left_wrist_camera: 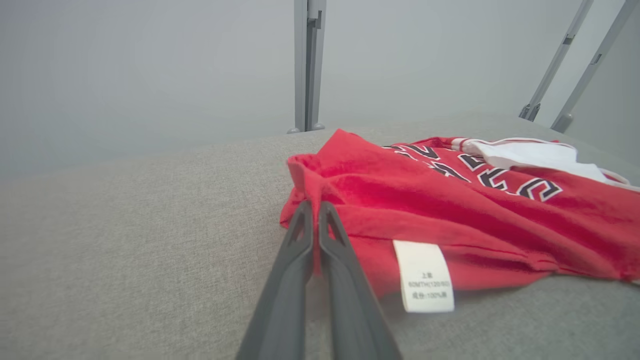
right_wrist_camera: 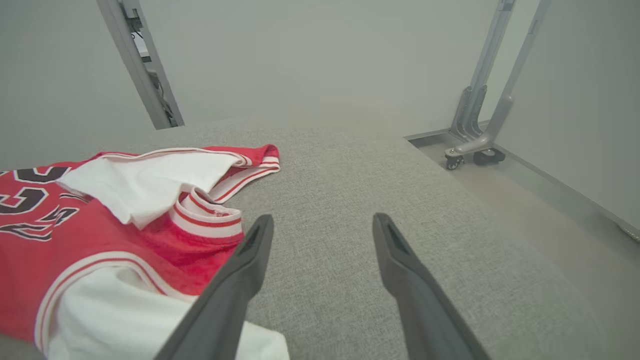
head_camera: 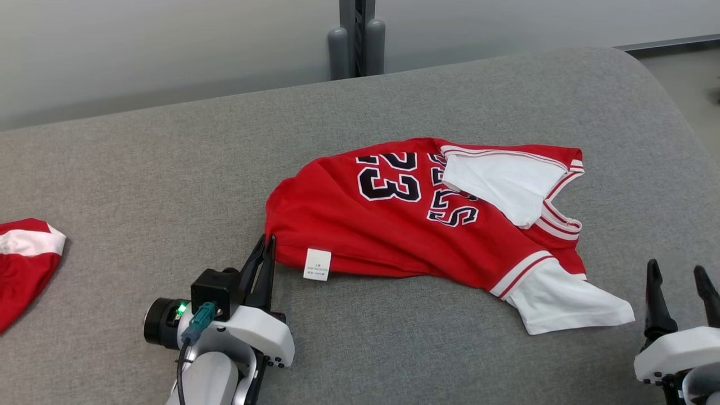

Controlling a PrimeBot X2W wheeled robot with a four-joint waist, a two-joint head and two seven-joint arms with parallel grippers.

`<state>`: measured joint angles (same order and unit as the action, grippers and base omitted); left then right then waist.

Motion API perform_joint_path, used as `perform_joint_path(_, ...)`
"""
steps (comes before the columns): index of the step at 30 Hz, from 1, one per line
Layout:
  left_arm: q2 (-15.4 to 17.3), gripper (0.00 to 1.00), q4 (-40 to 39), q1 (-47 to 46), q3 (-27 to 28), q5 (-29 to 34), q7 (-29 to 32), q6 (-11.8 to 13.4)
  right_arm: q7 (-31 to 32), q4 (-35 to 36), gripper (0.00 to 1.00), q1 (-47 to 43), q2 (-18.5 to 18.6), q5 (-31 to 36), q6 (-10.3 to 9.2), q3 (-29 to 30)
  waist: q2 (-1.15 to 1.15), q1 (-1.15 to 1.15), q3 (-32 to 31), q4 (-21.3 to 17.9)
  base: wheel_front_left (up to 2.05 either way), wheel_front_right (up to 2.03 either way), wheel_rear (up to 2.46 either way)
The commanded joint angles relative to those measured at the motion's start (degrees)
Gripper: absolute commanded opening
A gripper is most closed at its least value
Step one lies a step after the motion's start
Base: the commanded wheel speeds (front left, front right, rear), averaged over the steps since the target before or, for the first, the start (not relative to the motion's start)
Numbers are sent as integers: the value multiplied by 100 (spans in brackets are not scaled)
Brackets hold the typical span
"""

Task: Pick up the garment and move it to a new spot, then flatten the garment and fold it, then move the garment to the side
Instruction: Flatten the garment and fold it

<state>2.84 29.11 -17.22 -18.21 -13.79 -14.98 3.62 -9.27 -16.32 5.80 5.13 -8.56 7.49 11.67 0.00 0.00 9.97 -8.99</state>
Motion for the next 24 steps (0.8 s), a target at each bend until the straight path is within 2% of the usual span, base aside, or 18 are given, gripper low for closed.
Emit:
perform_joint_path(1, 40, 0, -66, 60, 38, 37, -21, 39, 97, -92, 100, 50, -30, -60, 1, 51, 0, 0, -5, 15, 0, 0, 0)
perform_joint_path(5, 52, 0, -232, 215, 92, 107, -22, 6, 469, -418, 100, -2, -125, -515, 1, 115, 0, 0, -21, 86, 0, 0, 0)
perform_joint_path(11, 44, 0, -255, 289, 115, 178, -22, -39, 807, -714, 100, -155, -200, -1386, 1, -155, 0, 0, -64, 132, 0, 0, 0)
perform_joint_path(24, 31, 0, -251, 330, 132, 227, -23, -53, 890, -776, 100, -277, -200, -1866, 1, -516, 0, 0, -108, 74, 0, 0, 0)
